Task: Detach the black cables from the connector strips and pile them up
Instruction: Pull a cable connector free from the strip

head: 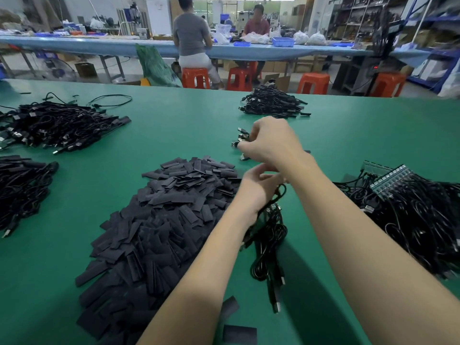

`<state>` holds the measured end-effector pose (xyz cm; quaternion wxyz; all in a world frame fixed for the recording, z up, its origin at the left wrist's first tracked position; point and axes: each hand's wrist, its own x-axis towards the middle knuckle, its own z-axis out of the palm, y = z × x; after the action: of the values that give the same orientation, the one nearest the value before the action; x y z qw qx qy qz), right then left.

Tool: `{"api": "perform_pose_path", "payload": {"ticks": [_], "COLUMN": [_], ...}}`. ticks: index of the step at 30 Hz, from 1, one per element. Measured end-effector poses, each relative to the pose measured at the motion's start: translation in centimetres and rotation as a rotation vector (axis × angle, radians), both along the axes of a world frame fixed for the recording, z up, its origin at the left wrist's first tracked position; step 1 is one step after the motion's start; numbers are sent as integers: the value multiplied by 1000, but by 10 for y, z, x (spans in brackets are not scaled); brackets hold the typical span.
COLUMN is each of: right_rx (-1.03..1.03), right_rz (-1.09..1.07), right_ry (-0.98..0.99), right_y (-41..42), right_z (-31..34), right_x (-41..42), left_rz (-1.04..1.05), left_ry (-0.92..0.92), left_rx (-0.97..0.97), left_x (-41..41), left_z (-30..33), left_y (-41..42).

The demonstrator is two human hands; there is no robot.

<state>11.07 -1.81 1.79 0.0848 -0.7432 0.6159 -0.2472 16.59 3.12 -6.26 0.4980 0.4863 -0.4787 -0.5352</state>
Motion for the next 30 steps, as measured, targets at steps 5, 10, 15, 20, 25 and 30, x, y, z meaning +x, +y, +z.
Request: {"api": "perform_pose_path", "payload": {"ticks": [5, 10, 15, 20, 25, 30], "right_rx": [-170, 195, 278, 277, 299, 325], "right_rz": [-64, 26, 108, 72, 17, 66], "right_ry": [-578, -1153, -1463, -1434, -1465, -1541], "right_y": [25, 42, 48, 50, 53, 53], "right_z": [-19, -61, -83, -91, -92, -89], "right_x": [-55, -89, -96, -97, -99, -97], "left_rz": [-1, -66, -103, -160, -183, -198], "left_ry": [-39, -104, -206, -206, -238, -198], "left_rx": [-3, -29, -55, -60, -49, -35], "left_x": [12, 14, 14, 16, 16, 17], "left_z": [-1, -1, -2, -2, 0, -1], "left_y": [-7, -7, -5, -2, -1, -1]}}
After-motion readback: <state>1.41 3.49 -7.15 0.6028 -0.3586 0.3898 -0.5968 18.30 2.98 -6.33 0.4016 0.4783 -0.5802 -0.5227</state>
